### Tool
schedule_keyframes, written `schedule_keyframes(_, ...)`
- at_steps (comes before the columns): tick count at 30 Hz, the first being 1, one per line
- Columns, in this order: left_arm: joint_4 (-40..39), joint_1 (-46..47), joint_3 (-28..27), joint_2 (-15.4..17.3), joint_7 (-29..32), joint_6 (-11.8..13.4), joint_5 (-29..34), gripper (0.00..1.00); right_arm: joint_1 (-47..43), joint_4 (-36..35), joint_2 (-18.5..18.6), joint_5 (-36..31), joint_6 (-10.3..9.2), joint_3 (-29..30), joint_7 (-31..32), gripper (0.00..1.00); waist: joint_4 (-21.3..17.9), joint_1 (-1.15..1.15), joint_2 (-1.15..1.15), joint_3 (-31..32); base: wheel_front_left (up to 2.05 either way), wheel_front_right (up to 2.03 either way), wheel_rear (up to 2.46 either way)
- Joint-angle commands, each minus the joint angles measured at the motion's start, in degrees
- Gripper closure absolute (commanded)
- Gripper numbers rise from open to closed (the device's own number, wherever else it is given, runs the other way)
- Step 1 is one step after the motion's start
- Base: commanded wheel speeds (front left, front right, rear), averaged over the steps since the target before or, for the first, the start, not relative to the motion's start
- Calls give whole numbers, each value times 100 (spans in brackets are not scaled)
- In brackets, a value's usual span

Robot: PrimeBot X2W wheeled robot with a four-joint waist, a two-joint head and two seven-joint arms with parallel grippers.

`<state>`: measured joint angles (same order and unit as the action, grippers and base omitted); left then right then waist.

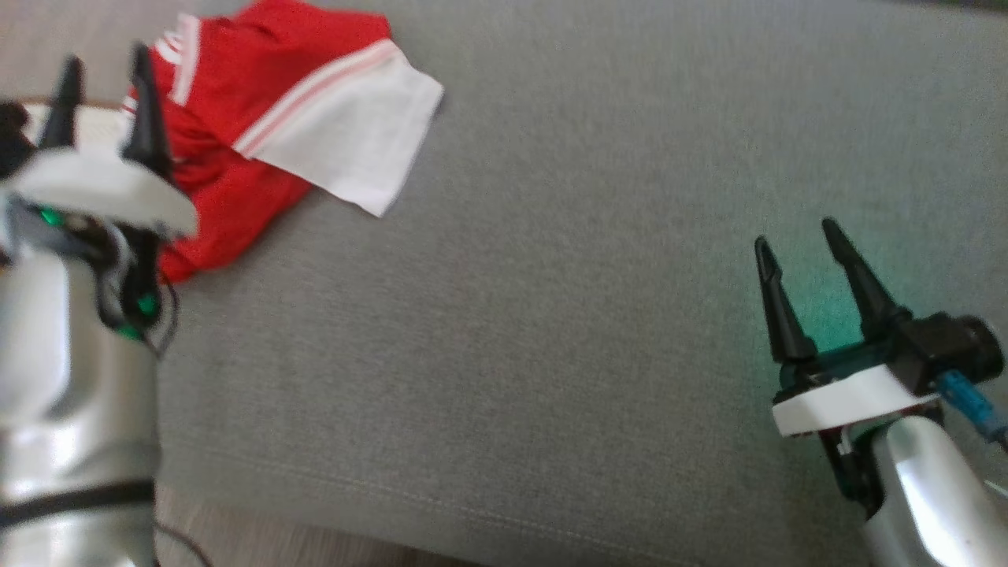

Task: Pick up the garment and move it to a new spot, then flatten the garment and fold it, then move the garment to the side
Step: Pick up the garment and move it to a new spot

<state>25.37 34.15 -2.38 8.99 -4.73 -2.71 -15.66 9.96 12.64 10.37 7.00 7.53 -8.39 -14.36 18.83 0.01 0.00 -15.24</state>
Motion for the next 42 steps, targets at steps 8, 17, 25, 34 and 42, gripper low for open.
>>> schedule_keyframes(8,1516,1429,-201,672,135,130,85,0,-73,-698,421,60,-4,-73,32,0,-586,-1,0,-1219,0,0,0)
schedule_keyframes(17,3130,2134,-101,806,123,189,133,100,-528,-1370,533,44,-4,157,290,0,-799,-1,0,-1292,0,0,0)
schedule_keyframes(25,3546,2403,117,1005,-217,35,285,100,-601,-1335,346,93,-4,103,269,0,-836,-1,0,-920,0,0,0)
schedule_keyframes(34,3085,2760,509,1172,-542,-320,427,100,-812,-778,-53,194,-4,108,49,0,-833,-1,0,73,0,0,0)
schedule_keyframes(42,1160,2366,1130,1035,489,-474,-308,100,-1092,-424,-418,236,-4,212,-52,0,-942,-1,0,931,0,0,0)
